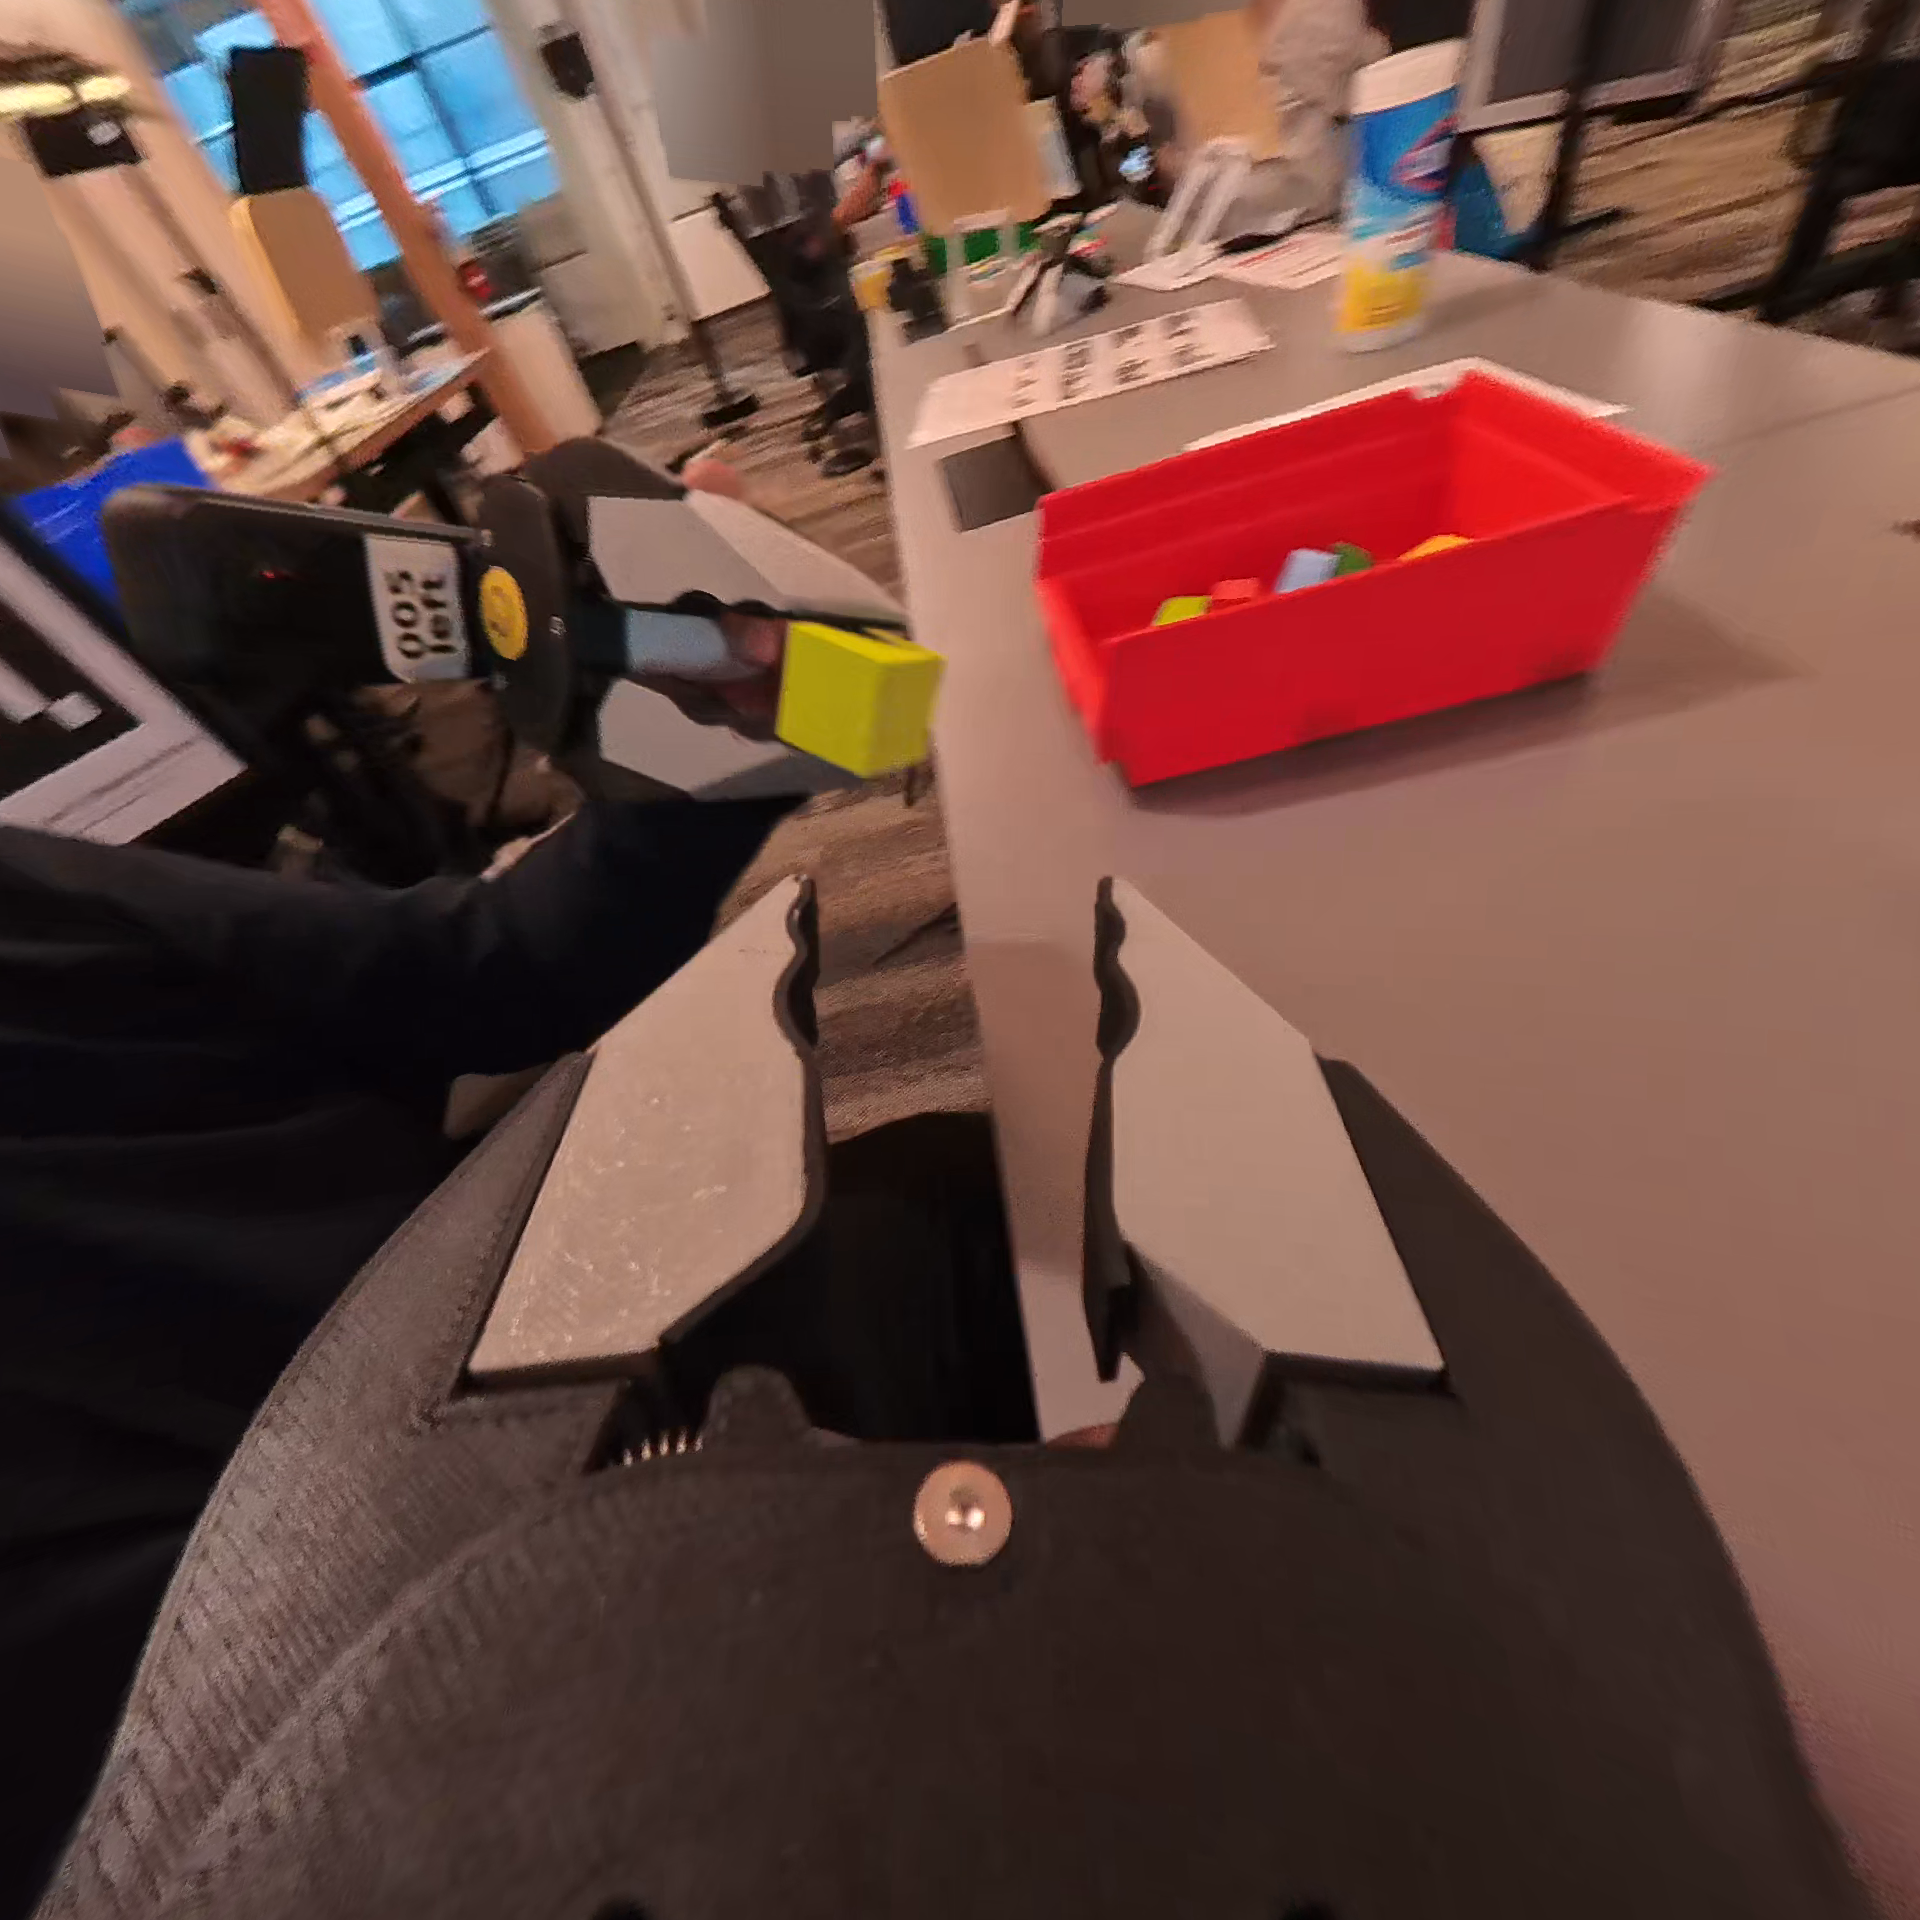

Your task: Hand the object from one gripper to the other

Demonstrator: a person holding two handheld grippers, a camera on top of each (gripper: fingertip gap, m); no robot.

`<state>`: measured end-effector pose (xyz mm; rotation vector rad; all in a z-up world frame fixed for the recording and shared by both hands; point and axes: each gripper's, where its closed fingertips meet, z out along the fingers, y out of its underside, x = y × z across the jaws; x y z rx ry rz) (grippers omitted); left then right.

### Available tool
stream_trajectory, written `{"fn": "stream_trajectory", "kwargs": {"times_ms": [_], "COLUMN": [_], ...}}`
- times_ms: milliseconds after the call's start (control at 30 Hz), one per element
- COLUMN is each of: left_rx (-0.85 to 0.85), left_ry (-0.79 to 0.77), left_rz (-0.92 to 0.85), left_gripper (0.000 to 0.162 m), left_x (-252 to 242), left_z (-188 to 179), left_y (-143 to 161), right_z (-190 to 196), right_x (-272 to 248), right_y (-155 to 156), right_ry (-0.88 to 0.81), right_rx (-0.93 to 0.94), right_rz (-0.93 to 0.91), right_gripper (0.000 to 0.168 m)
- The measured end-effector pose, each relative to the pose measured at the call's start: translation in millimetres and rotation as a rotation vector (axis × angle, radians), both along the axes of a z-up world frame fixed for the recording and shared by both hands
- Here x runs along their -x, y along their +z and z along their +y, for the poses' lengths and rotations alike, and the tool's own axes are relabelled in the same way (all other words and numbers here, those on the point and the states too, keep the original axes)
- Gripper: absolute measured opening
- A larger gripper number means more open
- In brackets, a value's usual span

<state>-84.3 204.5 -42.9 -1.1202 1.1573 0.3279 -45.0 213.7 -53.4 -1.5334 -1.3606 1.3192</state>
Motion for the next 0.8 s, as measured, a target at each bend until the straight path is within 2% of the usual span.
{"fn": "stream_trajectory", "kwargs": {"times_ms": [100,167,333,400,633,700,800], "left_rx": [-0.049,-0.054,-0.071,-0.075,-0.011,0.017,0.051], "left_ry": [-0.015,0.013,0.091,0.132,0.146,0.177,0.241], "left_rz": [0.055,0.105,0.188,0.191,0.149,0.14,0.1], "left_gripper": [0.026,0.026,0.026,0.026,0.025,0.023,0.019], "left_x": [-28.0,-36.6,-45.5,-42.4,-37.8,-30.5,-8.3], "left_z": [-10.0,-8.9,1.5,8.5,20.9,24.4,30.7], "left_y": [-3.0,-8.2,-21.3,-23.1,-32.8,-33.5,-28.4], "right_z": [-30.3,-33.8,-17.8,-12.1,3.6,20.9,84.5], "right_x": [3.2,3.5,11.4,14.2,17.0,7.8,-38.4], "right_y": [3.6,4.4,-8.7,-12.0,-21.5,-20.1,-9.0], "right_ry": [0.068,0.046,-0.073,-0.098,-0.098,-0.137,-0.374], "right_rx": [-0.013,-0.022,-0.072,-0.088,-0.057,-0.042,-0.071], "right_rz": [0.006,0.006,-0.05,-0.056,-0.069,-0.063,-0.036], "right_gripper": [0.055,0.054,0.046,0.029,0.027,0.027,0.027]}}
